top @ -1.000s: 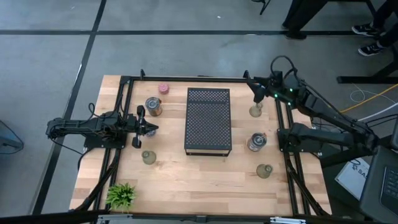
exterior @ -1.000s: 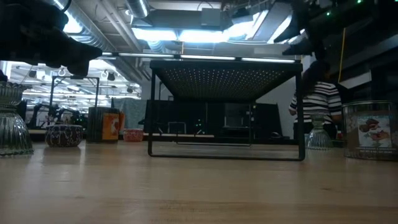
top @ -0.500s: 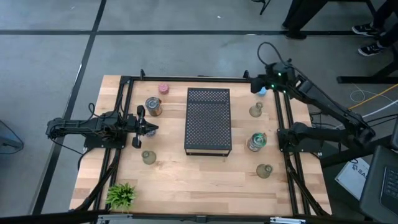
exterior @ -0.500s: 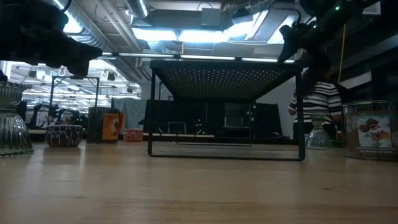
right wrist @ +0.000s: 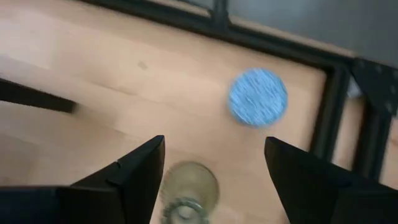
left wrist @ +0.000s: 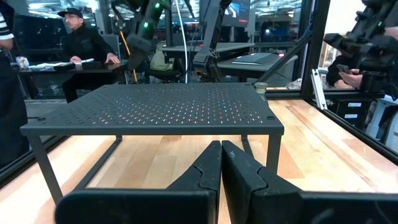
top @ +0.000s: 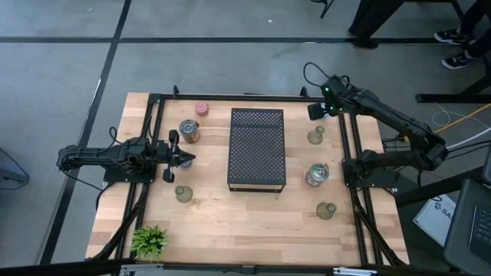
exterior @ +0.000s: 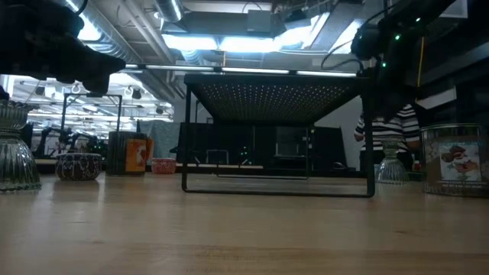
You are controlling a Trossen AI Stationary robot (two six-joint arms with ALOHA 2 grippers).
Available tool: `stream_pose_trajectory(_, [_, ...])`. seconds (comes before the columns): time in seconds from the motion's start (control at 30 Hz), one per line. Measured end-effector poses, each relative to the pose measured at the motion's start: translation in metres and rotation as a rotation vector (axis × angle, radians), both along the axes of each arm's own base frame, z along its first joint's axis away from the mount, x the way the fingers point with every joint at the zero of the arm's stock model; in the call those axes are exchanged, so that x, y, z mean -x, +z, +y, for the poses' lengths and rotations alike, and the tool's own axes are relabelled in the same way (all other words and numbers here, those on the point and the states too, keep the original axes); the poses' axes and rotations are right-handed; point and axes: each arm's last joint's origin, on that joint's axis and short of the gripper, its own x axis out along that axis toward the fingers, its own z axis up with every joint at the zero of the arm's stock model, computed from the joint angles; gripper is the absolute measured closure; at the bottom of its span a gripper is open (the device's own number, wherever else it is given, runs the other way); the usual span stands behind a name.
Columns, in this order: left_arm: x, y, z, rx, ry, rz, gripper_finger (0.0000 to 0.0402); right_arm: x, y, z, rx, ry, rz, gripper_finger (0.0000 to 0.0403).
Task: Pick & Place candle stick holders
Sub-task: Put the patterned blue scented candle on the shelf
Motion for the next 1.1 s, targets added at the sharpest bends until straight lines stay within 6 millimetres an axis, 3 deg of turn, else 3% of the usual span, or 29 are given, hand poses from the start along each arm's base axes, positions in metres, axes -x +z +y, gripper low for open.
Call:
stream_pose_trajectory(0.53, [0.0, 0.0, 0.0, 0.0, 0.001, 0.0, 0.0395, -0.009, -0.025, -0.016, -0.008, -0.121, 0.136, 0.008])
stream_pose_trajectory(1.1, [0.0, 0.0, 0.0, 0.0, 0.0, 0.0, 0.0395, -0.012, -0.048, -0.03, -0.066, -0.243, 0.176, 0.0079])
